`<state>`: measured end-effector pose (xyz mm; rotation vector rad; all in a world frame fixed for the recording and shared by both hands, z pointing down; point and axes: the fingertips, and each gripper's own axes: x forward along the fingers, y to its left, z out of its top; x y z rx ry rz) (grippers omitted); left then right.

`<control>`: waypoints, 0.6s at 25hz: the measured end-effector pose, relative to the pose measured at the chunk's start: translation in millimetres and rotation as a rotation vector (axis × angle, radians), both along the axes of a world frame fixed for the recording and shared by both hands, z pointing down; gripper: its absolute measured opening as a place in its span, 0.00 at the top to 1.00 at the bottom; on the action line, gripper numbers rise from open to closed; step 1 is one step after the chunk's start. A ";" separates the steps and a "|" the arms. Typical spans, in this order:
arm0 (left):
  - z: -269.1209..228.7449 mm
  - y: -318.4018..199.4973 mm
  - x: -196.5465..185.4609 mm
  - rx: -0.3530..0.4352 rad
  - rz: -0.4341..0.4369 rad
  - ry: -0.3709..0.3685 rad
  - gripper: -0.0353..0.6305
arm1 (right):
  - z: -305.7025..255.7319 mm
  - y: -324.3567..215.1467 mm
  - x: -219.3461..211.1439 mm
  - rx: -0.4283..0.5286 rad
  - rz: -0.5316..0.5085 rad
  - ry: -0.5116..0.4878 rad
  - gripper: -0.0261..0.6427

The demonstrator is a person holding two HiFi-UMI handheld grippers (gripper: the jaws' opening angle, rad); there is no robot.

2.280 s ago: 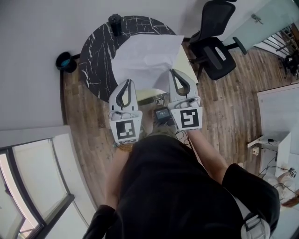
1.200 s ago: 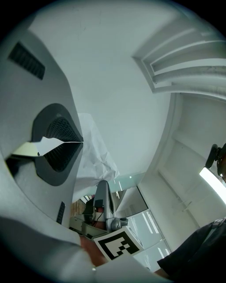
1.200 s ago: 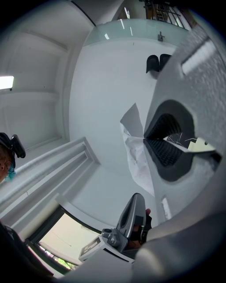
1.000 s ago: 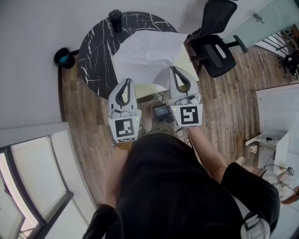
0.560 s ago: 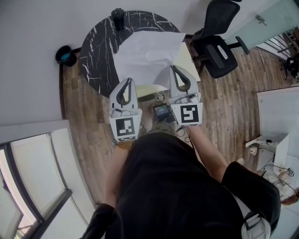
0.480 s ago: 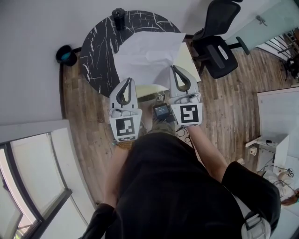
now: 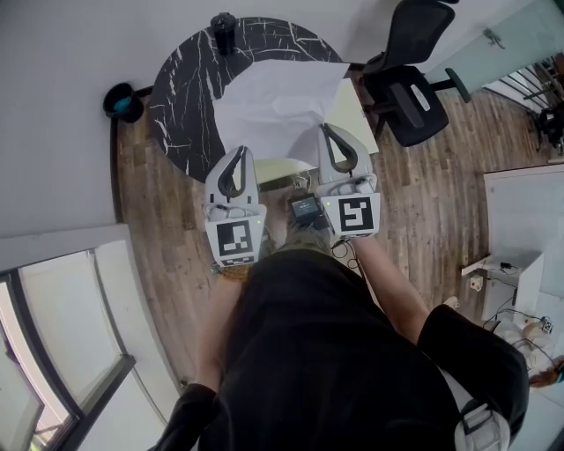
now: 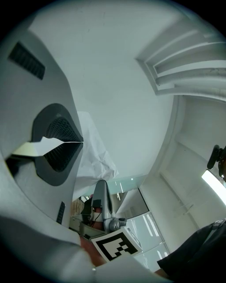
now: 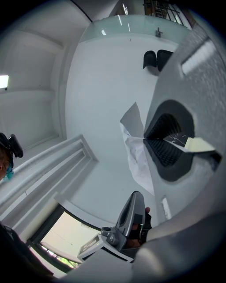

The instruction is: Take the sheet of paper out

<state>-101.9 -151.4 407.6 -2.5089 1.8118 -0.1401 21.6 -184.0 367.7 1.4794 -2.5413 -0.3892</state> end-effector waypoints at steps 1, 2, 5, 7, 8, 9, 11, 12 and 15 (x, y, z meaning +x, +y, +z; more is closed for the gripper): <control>0.6 -0.5 0.5 -0.002 0.003 0.007 0.93 | 0.9 -0.5 -0.3 -0.002 0.000 -0.001 0.96; 1.3 -1.0 1.6 -0.004 0.006 0.012 0.93 | 2.0 -0.7 -0.3 -0.006 0.000 0.000 0.96; 3.8 -2.9 5.2 -0.011 0.017 0.015 0.93 | 5.3 -1.3 0.0 -0.019 0.002 0.007 0.96; 4.8 -5.3 4.9 -0.014 0.018 0.017 0.93 | 7.0 -3.8 -0.7 -0.022 0.000 0.013 0.96; 5.0 -6.4 4.2 -0.015 0.017 0.020 0.93 | 7.7 -5.3 -1.2 -0.023 -0.001 0.016 0.96; 5.0 -7.1 3.5 -0.017 0.016 0.023 0.93 | 8.1 -6.6 -1.7 -0.024 -0.003 0.018 0.96; 4.7 -7.3 3.3 -0.019 0.015 0.027 0.93 | 8.3 -7.7 -1.9 -0.027 -0.004 0.021 0.96; 4.8 -7.1 3.6 -0.021 0.014 0.027 0.93 | 8.3 -7.9 -1.9 -0.028 -0.003 0.023 0.96; 6.5 -6.1 3.9 -0.025 0.013 0.029 0.93 | 9.9 -8.8 -2.4 -0.031 -0.002 0.030 0.96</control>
